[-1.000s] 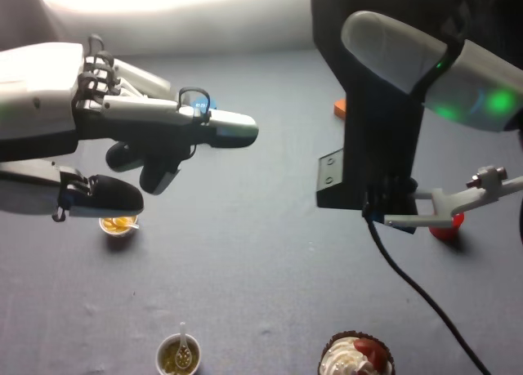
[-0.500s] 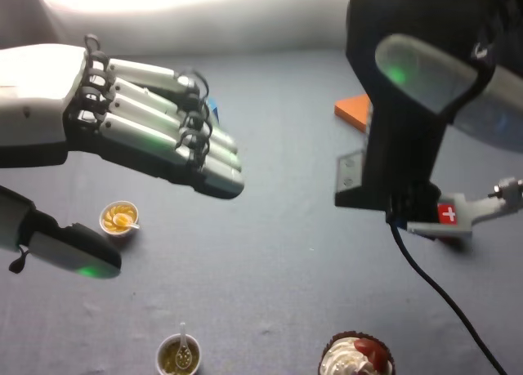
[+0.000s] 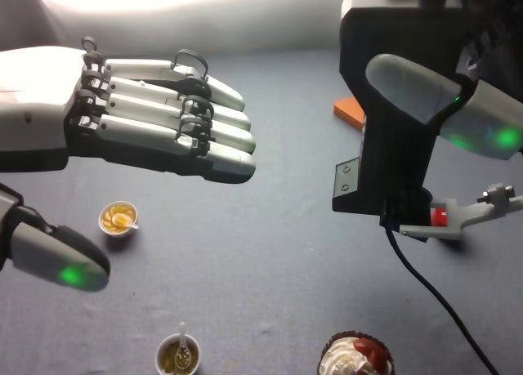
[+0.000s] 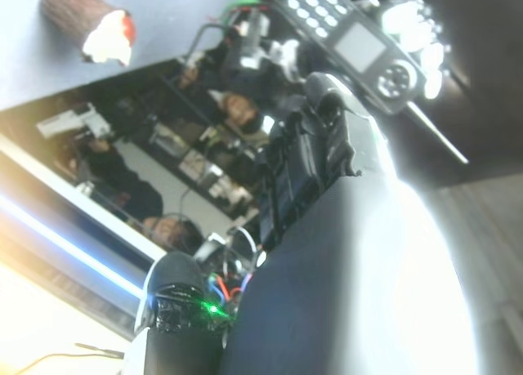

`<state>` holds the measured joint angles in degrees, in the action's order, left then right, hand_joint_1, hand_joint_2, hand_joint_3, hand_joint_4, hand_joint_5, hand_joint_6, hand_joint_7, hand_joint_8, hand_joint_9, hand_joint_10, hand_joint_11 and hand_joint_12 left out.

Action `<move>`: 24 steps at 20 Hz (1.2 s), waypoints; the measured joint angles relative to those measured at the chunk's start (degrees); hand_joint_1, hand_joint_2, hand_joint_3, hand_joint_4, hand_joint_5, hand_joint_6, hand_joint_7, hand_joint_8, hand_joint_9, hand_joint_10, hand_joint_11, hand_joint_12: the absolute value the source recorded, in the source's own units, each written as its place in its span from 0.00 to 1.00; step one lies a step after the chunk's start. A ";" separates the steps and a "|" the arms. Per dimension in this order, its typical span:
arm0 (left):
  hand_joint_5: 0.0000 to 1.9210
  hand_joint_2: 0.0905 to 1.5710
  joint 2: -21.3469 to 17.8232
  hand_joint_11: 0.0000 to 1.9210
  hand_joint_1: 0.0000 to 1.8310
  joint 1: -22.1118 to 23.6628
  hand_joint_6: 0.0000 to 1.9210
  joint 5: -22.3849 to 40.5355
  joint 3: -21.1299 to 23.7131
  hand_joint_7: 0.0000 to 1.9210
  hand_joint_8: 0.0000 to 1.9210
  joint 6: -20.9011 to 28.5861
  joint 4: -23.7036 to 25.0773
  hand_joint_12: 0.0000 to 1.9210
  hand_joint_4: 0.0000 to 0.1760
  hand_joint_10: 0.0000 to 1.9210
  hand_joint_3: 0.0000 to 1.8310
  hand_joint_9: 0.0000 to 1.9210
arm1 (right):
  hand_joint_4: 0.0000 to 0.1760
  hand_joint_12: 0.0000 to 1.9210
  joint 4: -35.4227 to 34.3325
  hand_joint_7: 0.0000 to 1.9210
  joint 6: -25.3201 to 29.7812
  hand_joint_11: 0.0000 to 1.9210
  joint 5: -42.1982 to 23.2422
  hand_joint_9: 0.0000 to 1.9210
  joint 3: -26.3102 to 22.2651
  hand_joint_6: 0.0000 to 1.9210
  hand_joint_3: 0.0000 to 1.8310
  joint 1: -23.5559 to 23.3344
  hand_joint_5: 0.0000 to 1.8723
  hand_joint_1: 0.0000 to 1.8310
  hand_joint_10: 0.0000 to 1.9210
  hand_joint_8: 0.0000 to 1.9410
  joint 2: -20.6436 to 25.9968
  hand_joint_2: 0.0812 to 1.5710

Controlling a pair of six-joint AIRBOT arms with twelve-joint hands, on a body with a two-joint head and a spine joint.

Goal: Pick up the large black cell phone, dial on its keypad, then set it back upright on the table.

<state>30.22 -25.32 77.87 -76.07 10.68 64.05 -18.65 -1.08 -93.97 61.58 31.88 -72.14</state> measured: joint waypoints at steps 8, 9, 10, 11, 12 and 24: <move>0.11 0.75 1.05 0.00 0.00 -0.42 0.00 0.85 -2.82 0.12 0.00 -0.79 0.02 0.19 0.00 0.00 0.00 0.10 | 0.00 0.62 -0.35 0.44 0.00 0.55 -0.04 0.51 2.80 0.57 0.00 0.00 0.46 0.74 0.65 0.54 -3.50 0.71; 0.11 0.75 1.09 0.00 0.00 -0.63 0.00 1.29 -3.45 0.12 0.00 -0.11 0.11 0.20 0.00 0.00 0.00 0.10 | 0.00 0.75 -0.39 0.42 -0.02 0.52 -0.04 0.49 3.30 0.54 0.00 0.00 0.44 0.79 0.63 0.52 -3.98 0.71; 0.11 0.75 1.25 0.00 0.00 -0.70 0.00 1.70 -3.98 0.12 0.00 0.35 0.46 0.20 0.00 0.00 0.00 0.10 | 0.00 0.64 -0.37 0.45 -0.02 0.53 -0.02 0.52 3.67 0.57 0.00 0.00 0.42 0.75 0.64 0.55 -4.24 0.71; 0.11 0.74 1.49 0.00 0.00 -0.81 0.00 2.01 -4.63 0.13 0.00 0.66 0.42 0.20 0.00 0.00 0.00 0.11 | 0.00 0.62 -0.92 0.44 -0.02 0.55 0.00 0.52 3.76 0.54 0.00 0.00 0.40 0.75 0.67 0.62 -4.44 0.72; 0.12 0.73 1.53 0.00 0.00 -0.92 0.00 2.08 -4.63 0.13 0.00 0.74 0.28 0.20 0.00 0.00 0.00 0.11 | 0.00 0.61 -1.01 0.43 -0.02 0.55 -0.02 0.52 3.91 0.58 0.00 0.00 0.36 0.75 0.67 0.63 -4.55 0.73; 0.19 0.66 2.67 0.04 0.04 -2.01 0.00 2.75 -4.55 0.19 0.00 0.15 -1.70 0.32 0.00 0.00 0.00 0.17 | 0.00 0.59 -0.20 0.41 0.24 0.55 -0.20 0.51 7.28 0.61 0.00 0.59 0.33 0.74 0.71 0.66 -6.97 0.75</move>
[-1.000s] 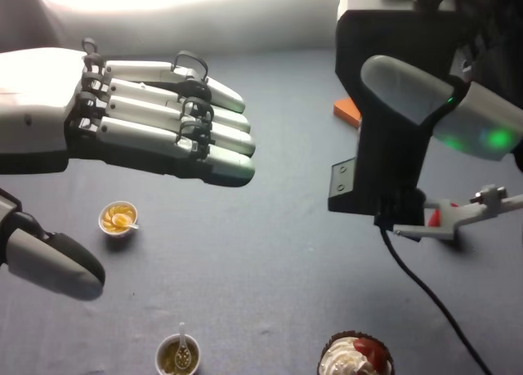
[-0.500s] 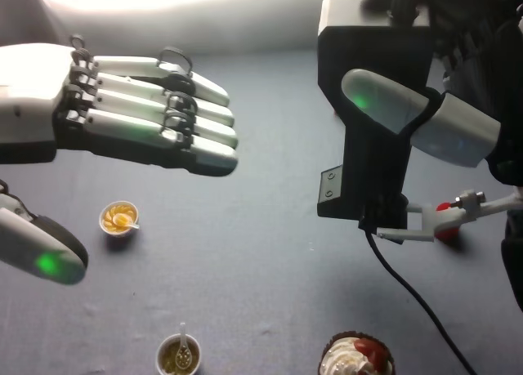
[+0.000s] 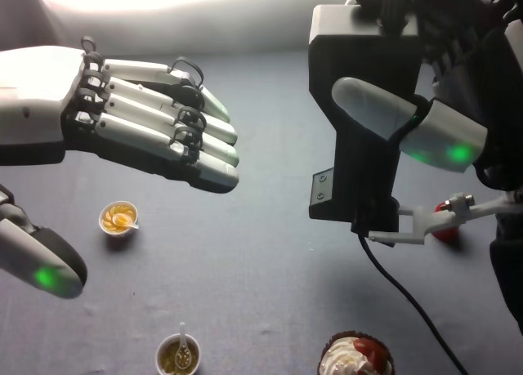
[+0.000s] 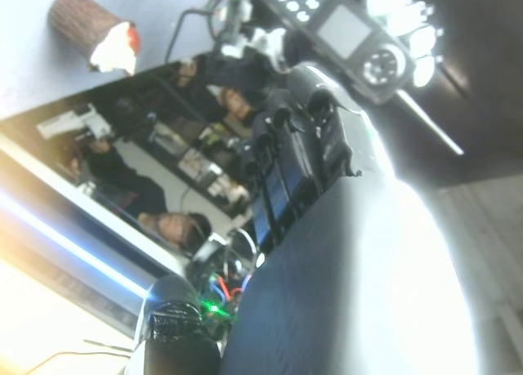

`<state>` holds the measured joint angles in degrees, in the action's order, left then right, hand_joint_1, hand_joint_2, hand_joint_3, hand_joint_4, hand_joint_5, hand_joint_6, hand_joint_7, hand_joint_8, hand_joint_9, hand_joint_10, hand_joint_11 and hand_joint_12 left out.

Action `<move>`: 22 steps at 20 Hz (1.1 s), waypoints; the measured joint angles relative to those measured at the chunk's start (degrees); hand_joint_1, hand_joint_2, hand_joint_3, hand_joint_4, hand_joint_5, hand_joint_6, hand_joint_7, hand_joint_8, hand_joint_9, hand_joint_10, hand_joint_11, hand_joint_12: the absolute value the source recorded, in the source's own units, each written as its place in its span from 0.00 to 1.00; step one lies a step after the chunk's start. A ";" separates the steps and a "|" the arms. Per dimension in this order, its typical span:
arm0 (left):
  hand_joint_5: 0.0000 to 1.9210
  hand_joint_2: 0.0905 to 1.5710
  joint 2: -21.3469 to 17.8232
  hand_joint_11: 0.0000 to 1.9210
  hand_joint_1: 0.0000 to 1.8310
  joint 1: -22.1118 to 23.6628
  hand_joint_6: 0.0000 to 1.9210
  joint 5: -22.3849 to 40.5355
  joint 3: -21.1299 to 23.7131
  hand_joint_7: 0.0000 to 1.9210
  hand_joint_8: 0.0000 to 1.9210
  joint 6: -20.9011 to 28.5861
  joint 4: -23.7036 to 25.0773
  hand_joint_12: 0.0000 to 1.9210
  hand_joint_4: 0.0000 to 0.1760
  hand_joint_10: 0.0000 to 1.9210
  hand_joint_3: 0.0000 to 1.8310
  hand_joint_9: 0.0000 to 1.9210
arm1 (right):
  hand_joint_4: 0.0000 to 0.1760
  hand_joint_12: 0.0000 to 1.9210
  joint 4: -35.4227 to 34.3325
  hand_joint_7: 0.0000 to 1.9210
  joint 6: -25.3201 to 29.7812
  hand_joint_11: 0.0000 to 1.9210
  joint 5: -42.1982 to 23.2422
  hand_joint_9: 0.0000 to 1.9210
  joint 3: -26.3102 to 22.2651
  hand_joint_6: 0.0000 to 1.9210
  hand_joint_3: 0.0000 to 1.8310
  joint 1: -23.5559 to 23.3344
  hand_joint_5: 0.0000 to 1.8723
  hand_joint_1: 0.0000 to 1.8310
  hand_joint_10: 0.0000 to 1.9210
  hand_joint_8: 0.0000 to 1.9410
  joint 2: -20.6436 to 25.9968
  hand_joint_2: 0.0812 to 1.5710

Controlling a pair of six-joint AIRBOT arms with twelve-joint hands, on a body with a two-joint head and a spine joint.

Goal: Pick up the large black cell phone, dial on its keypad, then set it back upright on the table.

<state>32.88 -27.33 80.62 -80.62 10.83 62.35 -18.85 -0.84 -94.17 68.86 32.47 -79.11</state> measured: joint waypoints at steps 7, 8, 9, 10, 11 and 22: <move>0.17 0.67 -0.26 0.04 0.03 -0.04 0.00 -0.28 1.11 0.18 0.00 -1.38 -0.92 0.33 0.00 0.00 0.00 0.16 | 0.00 0.69 -0.24 0.44 1.03 0.54 0.26 0.50 3.52 0.56 0.00 2.45 0.40 0.80 0.62 0.57 -2.29 0.70; 0.16 0.68 -0.26 0.03 0.02 -0.04 0.00 -0.28 1.11 0.17 0.00 -1.38 -1.16 0.32 0.00 0.00 0.00 0.15 | 0.00 0.73 -0.20 0.43 1.07 0.53 0.20 0.47 4.04 0.55 0.00 2.73 0.36 0.81 0.65 0.59 -2.60 0.71; 0.16 0.68 -0.28 0.03 0.02 -0.04 0.00 -0.26 1.11 0.17 0.00 -1.38 -1.31 0.33 0.00 0.00 0.00 0.15 | 0.00 0.76 -0.22 0.41 1.16 0.53 0.28 0.45 4.35 0.56 0.00 2.86 0.33 0.81 0.68 0.60 -2.73 0.72; 0.16 0.69 -0.31 0.02 0.01 -0.04 0.00 -0.26 1.11 0.17 0.00 -1.38 -1.38 0.33 0.00 0.00 0.00 0.15 | 0.00 0.77 -0.24 0.41 1.29 0.53 0.39 0.45 4.98 0.56 0.00 3.15 0.31 0.82 0.69 0.60 -2.95 0.73; 0.15 0.69 -0.31 0.01 0.01 -0.02 0.00 -0.15 1.11 0.16 0.00 -1.40 -1.33 0.34 0.00 0.00 0.00 0.15 | 0.00 0.74 -0.28 0.43 1.51 0.53 0.33 0.47 5.49 0.57 0.00 3.41 0.33 0.82 0.65 0.58 -3.23 0.72; 0.16 0.70 -0.13 0.01 0.00 1.38 0.00 -0.13 1.18 0.16 0.00 -0.44 0.26 0.34 0.00 0.00 0.00 0.14 | 0.00 0.78 -0.42 0.42 3.50 0.52 0.39 0.46 9.33 0.57 0.00 4.55 0.34 0.81 0.67 0.58 -4.59 0.72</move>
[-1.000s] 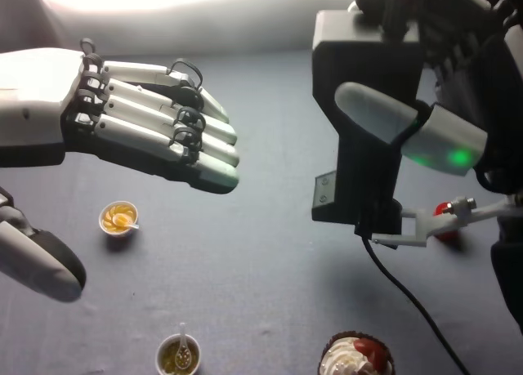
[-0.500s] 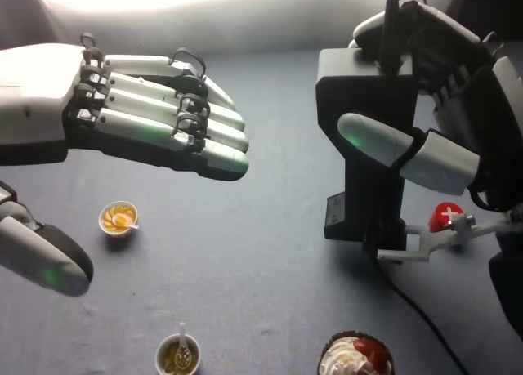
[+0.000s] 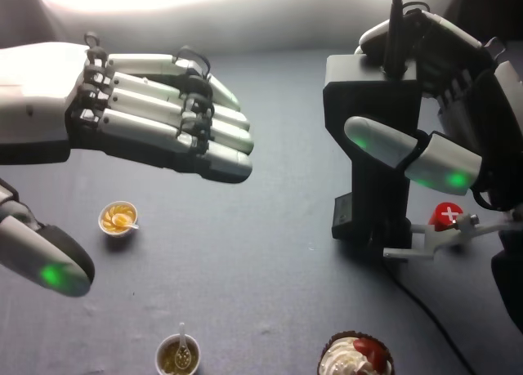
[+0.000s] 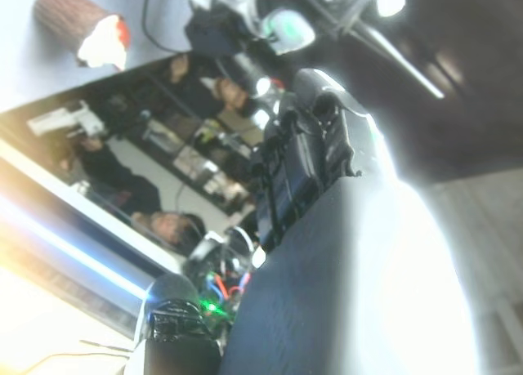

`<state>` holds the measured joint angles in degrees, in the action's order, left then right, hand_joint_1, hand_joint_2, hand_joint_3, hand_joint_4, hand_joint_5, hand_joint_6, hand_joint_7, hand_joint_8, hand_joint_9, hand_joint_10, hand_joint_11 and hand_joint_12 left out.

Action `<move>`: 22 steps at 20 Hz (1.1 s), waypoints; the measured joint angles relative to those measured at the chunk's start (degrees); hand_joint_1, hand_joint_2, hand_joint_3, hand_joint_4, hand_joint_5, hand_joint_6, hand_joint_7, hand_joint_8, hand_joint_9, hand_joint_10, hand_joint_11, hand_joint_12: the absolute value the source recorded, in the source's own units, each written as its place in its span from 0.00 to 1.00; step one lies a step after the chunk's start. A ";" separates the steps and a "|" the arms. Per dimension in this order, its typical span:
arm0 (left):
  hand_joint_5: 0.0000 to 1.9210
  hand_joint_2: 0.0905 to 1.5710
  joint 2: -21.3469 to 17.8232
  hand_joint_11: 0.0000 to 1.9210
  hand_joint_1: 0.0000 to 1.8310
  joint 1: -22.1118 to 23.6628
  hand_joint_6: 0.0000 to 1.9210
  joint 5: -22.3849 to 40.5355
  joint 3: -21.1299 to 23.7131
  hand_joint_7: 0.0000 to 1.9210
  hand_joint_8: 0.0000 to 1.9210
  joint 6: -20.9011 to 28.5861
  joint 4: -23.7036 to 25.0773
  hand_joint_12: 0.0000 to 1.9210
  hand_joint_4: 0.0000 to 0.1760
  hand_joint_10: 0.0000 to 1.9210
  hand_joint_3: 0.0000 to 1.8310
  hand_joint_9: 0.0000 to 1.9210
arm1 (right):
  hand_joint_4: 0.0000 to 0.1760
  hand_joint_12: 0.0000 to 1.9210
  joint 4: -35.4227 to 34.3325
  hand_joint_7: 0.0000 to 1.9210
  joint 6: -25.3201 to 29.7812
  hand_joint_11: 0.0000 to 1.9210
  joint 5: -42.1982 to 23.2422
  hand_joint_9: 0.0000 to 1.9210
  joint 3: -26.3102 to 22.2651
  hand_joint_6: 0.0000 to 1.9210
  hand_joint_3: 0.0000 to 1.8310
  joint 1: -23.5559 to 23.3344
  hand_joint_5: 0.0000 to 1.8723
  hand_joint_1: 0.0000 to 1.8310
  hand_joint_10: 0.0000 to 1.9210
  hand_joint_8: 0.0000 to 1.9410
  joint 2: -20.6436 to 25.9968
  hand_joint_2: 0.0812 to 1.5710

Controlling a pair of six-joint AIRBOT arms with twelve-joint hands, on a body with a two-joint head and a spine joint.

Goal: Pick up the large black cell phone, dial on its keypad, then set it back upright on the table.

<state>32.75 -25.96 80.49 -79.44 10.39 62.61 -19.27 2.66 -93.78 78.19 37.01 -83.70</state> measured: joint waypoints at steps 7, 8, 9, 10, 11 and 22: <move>0.16 0.70 0.00 0.01 0.01 0.50 0.00 0.04 -0.07 0.16 0.00 0.44 1.46 0.34 0.00 0.00 0.00 0.15 | 0.00 0.76 -0.17 0.42 0.61 0.53 0.15 0.48 1.38 0.54 0.00 0.09 0.36 0.81 0.64 0.59 -0.48 0.71; 0.15 0.70 0.00 0.01 0.01 0.50 0.00 0.07 -0.07 0.16 0.00 0.46 1.38 0.34 0.00 0.00 0.00 0.14 | 0.00 0.78 -0.17 0.40 0.74 0.50 0.15 0.46 1.57 0.57 0.00 0.09 0.37 0.81 0.65 0.61 -0.57 0.72; 0.15 0.70 0.00 0.01 0.01 0.50 0.00 0.04 -0.07 0.16 0.00 0.48 1.44 0.34 0.00 0.00 0.00 0.14 | 0.00 0.78 -0.20 0.40 0.92 0.50 0.15 0.46 1.86 0.57 0.00 0.11 0.37 0.81 0.65 0.61 -0.72 0.72; 0.15 0.70 0.00 0.01 0.01 0.50 0.00 0.07 -0.07 0.16 0.00 0.52 1.51 0.34 0.00 0.00 0.00 0.14 | 0.00 0.78 -0.20 0.40 1.18 0.50 0.13 0.46 1.92 0.57 0.00 0.33 0.37 0.81 0.65 0.61 -0.76 0.72; 0.16 0.69 0.00 0.02 0.02 0.50 0.00 0.07 -0.07 0.17 0.00 0.66 1.51 0.34 0.00 0.00 0.00 0.15 | 0.00 0.76 -0.20 0.40 1.38 0.51 -0.24 0.46 1.97 0.61 0.00 0.50 0.43 0.81 0.62 0.54 -0.83 0.71; 0.17 0.69 0.00 0.04 0.04 0.68 0.00 0.04 -0.20 0.18 0.00 0.68 1.53 0.33 0.00 0.00 0.00 0.17 | 0.00 0.73 -0.09 0.45 2.99 0.53 -0.98 0.51 3.48 0.50 0.00 1.07 0.41 0.82 0.57 0.58 -1.20 0.69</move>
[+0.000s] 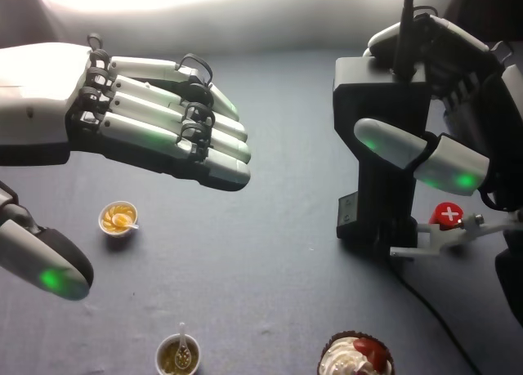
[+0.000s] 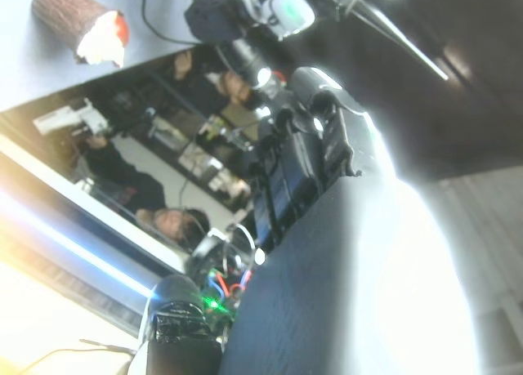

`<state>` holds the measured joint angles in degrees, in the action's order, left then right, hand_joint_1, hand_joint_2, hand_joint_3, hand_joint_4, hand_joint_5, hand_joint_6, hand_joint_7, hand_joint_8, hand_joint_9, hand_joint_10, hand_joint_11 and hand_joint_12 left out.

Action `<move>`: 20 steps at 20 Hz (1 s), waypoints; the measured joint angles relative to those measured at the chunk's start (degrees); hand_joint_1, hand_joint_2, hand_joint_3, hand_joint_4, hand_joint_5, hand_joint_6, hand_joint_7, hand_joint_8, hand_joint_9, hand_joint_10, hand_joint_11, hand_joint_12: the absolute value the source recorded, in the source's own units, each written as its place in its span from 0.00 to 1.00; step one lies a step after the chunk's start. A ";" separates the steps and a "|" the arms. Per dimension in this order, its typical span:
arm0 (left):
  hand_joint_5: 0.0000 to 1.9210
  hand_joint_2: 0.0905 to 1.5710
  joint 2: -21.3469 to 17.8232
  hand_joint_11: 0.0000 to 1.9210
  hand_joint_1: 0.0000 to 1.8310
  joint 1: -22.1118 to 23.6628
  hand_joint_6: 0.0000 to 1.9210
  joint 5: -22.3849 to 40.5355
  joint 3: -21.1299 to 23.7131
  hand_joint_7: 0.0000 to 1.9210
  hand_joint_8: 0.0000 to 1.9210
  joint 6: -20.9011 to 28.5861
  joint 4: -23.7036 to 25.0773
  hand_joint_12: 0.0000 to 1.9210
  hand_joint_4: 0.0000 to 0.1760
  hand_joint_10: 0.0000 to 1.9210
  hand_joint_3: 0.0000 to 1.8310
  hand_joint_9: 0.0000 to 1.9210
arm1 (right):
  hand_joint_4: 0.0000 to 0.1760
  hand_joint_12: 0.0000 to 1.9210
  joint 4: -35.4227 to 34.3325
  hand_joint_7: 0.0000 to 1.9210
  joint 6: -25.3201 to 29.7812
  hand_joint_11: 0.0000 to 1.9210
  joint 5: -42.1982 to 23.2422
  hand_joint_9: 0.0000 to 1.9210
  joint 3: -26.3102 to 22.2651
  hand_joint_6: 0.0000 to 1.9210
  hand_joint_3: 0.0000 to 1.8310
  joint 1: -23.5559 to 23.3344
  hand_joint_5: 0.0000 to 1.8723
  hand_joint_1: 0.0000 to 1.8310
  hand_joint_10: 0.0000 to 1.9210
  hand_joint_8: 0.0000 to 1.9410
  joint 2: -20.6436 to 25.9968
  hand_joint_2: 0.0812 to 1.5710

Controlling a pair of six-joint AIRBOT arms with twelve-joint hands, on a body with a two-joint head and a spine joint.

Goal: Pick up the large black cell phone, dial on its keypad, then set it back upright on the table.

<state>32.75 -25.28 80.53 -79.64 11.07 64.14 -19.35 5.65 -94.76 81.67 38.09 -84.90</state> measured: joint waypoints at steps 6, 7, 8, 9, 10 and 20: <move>0.17 0.69 0.33 0.04 0.04 0.39 0.00 0.02 0.02 0.18 0.00 0.02 0.33 0.34 0.00 0.00 0.00 0.17 | 0.00 0.72 0.04 0.41 0.11 0.53 -0.20 0.47 0.11 0.49 0.00 0.07 0.46 0.81 0.63 0.59 -0.07 0.70; 0.17 0.69 0.33 0.04 0.04 0.55 0.00 0.02 0.00 0.18 0.00 0.02 0.46 0.34 0.00 0.00 0.00 0.17 | 0.00 0.72 0.02 0.41 0.13 0.53 -0.24 0.47 0.11 0.49 0.00 0.07 0.46 0.81 0.63 0.59 -0.07 0.70; 0.16 0.70 0.31 0.02 0.02 0.72 0.00 0.04 0.00 0.17 0.00 0.04 0.39 0.33 0.00 0.00 0.00 0.16 | 0.00 0.71 0.02 0.42 0.15 0.54 -0.22 0.47 0.20 0.48 0.00 0.09 0.47 0.81 0.64 0.57 -0.07 0.70; 0.17 0.70 0.31 0.03 0.03 0.72 0.00 0.09 0.00 0.17 0.00 0.02 0.26 0.34 0.00 0.00 0.00 0.16 | 0.00 0.71 0.09 0.42 0.15 0.54 -0.20 0.47 0.26 0.45 0.00 0.09 0.47 0.81 0.65 0.59 -0.07 0.70; 0.16 0.70 0.33 0.03 0.02 0.72 0.00 0.09 0.00 0.17 0.00 0.09 0.37 0.34 0.00 0.00 0.00 0.16 | 0.00 0.72 0.13 0.42 0.20 0.55 -0.33 0.47 0.26 0.52 0.00 0.31 0.40 0.81 0.65 0.59 -0.04 0.71; 0.17 0.71 0.31 0.02 0.02 0.83 0.00 0.17 0.02 0.17 0.00 0.61 0.90 0.34 0.00 0.00 0.00 0.16 | 0.00 0.72 0.50 0.43 0.35 0.52 -1.42 0.48 -0.50 0.48 0.00 1.51 0.46 0.81 0.61 0.59 0.92 0.69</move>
<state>33.06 -24.45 80.71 -79.61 11.68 65.04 -18.85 6.00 -96.18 81.17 39.59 -83.99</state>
